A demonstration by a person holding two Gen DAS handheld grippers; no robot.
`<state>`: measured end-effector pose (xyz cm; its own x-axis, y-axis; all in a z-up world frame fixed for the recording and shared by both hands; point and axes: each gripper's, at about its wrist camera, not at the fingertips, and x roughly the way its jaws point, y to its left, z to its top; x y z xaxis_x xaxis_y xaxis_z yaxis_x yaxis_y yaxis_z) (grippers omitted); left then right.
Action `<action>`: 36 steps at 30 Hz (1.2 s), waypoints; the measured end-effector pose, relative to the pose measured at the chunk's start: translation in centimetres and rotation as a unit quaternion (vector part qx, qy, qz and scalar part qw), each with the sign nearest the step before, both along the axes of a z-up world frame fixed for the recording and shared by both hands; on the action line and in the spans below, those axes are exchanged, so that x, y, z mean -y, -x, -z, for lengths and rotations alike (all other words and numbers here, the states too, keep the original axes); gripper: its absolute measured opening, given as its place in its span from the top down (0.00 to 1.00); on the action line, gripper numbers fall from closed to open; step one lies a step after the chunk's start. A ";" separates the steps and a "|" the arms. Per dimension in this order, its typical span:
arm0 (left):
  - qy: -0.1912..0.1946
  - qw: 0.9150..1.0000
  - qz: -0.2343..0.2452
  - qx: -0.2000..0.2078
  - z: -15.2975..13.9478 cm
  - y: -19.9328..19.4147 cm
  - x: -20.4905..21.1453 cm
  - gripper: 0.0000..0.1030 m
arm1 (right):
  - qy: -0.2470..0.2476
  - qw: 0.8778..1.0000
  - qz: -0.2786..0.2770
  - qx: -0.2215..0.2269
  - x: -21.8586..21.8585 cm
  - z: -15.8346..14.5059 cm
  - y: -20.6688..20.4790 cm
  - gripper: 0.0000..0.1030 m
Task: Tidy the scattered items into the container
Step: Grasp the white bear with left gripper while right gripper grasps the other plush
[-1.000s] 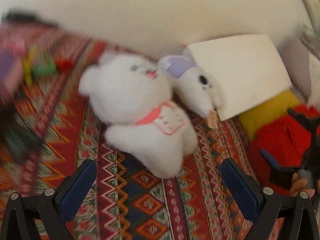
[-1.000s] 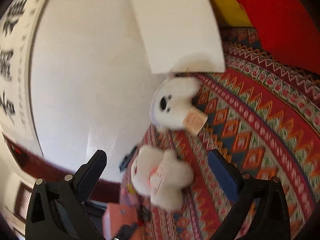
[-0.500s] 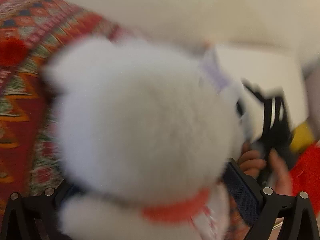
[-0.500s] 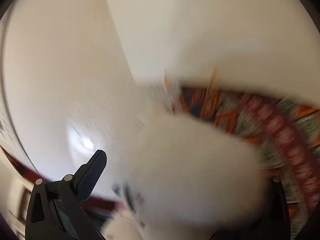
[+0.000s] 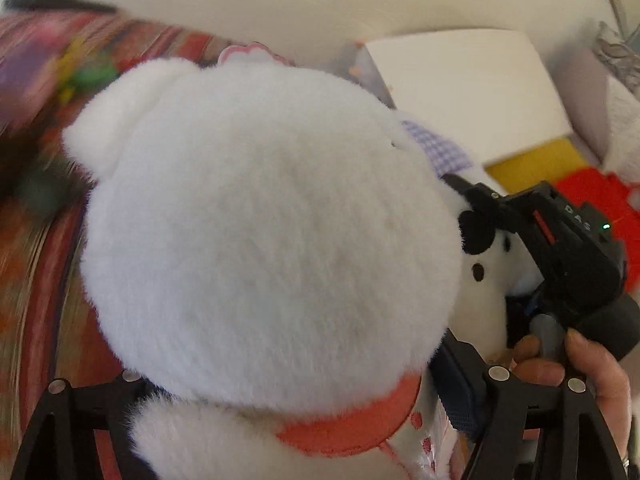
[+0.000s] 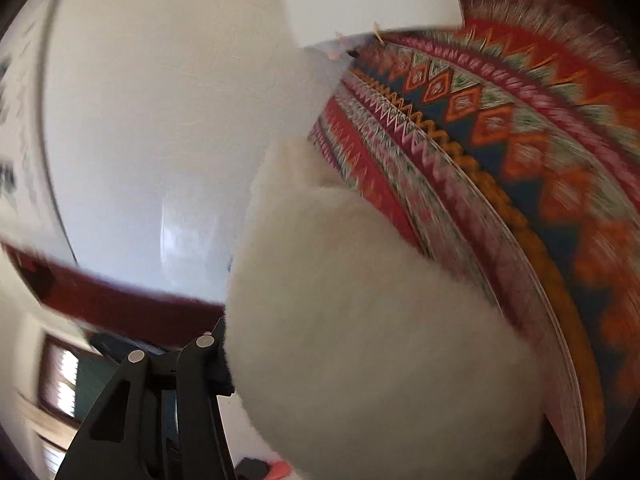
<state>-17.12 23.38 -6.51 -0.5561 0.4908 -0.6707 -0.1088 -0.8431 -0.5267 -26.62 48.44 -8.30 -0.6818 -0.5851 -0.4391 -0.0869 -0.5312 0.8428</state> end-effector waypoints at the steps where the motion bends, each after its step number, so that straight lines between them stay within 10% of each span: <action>1: -0.001 1.000 -0.001 0.006 0.0 -1.9 0.4 0.19 | -0.024 1.000 -0.001 0.000 0.7 -0.5 -2.3 0.45; 9: 0.032 0.999 -0.014 -0.037 -1.3 -9.5 3.5 0.19 | -0.075 0.997 0.004 -0.028 3.7 -3.0 -14.0 0.45; 21: 0.058 0.991 -0.021 -0.121 -5.4 -10.6 4.7 0.19 | -0.116 0.987 0.023 -0.106 5.6 -9.2 -16.7 0.44; 36: 0.101 0.950 -0.101 -0.277 -14.2 -16.6 9.3 0.19 | -0.113 0.952 0.009 -0.285 13.2 -19.0 -22.2 0.43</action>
